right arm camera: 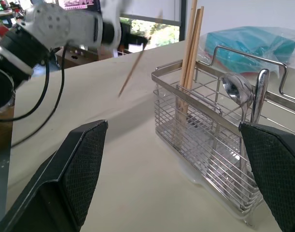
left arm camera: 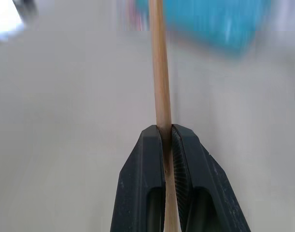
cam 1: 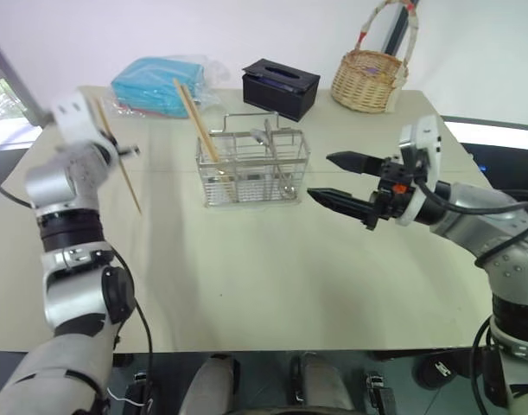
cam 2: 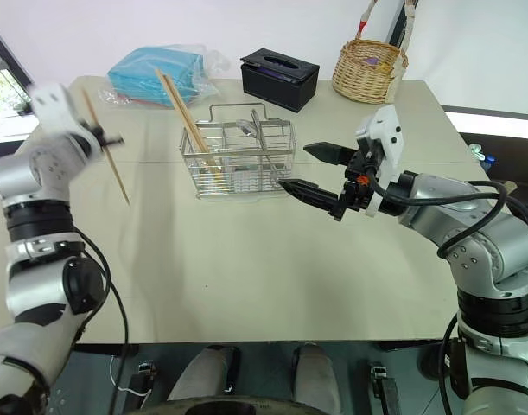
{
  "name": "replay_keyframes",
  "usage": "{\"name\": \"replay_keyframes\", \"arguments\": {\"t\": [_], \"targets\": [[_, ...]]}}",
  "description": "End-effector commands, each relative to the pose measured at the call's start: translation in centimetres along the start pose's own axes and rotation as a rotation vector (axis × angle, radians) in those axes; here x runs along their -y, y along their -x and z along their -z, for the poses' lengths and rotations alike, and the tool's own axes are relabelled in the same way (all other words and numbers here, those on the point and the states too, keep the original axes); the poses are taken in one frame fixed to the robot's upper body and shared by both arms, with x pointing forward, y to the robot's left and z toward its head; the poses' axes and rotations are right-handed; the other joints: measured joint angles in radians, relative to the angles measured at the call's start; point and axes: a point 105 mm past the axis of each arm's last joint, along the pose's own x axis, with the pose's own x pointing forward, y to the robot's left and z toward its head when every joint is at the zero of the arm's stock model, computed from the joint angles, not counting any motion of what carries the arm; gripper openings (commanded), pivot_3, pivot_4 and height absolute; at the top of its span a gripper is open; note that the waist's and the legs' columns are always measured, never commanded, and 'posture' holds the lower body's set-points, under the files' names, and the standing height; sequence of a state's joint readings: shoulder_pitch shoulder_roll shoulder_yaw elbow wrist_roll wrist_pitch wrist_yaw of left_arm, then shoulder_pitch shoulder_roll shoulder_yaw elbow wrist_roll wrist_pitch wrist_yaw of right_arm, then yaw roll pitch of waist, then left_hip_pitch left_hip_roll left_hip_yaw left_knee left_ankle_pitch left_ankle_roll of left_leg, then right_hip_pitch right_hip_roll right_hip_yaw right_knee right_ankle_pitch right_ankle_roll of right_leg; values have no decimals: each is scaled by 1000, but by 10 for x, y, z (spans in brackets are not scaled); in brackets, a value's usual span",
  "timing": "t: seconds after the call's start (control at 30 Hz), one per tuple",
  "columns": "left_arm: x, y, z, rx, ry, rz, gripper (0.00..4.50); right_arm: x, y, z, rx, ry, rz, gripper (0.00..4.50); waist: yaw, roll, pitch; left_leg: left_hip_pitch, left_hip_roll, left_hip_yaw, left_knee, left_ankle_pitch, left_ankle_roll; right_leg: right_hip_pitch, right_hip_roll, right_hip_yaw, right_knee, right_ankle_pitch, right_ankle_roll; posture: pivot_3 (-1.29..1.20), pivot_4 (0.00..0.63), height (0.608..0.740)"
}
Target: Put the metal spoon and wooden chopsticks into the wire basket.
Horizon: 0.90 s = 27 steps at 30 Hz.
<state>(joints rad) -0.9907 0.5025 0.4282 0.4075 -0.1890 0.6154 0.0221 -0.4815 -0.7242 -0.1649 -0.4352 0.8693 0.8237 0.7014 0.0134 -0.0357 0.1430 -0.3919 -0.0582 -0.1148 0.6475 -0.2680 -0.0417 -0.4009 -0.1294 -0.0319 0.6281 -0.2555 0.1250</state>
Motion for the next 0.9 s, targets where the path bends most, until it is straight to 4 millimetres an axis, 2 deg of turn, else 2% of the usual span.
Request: {"name": "replay_keyframes", "arguments": {"t": [0.03,0.13,0.23,0.33,0.43,0.5,0.63,0.9], "targets": [[7,13,-90,343,113,68,63,3,2,-22,69,60,19,4500,1,0,0,0,0,0,0,0,0,0,0,0,0,0,0,0,150,661],[24,22,-125,450,206,162,63,2,2,-23,76,58,19,4500,3,0,0,0,-2,-1,0,0,0,1,-2,-1,0,0,0,0,150,661],[60,33,-151,504,277,309,63,0,2,-20,78,52,18,4500,3,-1,0,0,-3,-1,1,0,1,3,-3,-2,0,0,1,0,150,661],[101,45,-158,510,291,464,63,2,3,-18,79,44,27,4500,1,-1,0,1,-3,-1,1,0,1,3,-3,-2,0,0,2,0,150,661],[141,59,-140,484,233,626,63,4,4,-18,75,44,37,4500,-1,0,0,1,-3,-1,1,0,1,3,-2,-2,0,0,2,0,150,661],[152,64,-126,467,192,680,63,6,5,-19,72,47,47,4500,-4,1,0,1,-3,-1,1,0,1,3,-2,-2,0,0,2,0,150,661],[157,64,-95,397,189,719,63,5,8,-20,72,52,58,4500,-18,2,1,1,-2,0,1,0,1,2,1,0,1,0,2,0,150,661],[165,65,-44,323,75,743,63,6,10,-20,76,51,75,4500,-20,2,1,1,0,-1,1,0,2,3,2,0,0,0,1,0,150,661]]}}
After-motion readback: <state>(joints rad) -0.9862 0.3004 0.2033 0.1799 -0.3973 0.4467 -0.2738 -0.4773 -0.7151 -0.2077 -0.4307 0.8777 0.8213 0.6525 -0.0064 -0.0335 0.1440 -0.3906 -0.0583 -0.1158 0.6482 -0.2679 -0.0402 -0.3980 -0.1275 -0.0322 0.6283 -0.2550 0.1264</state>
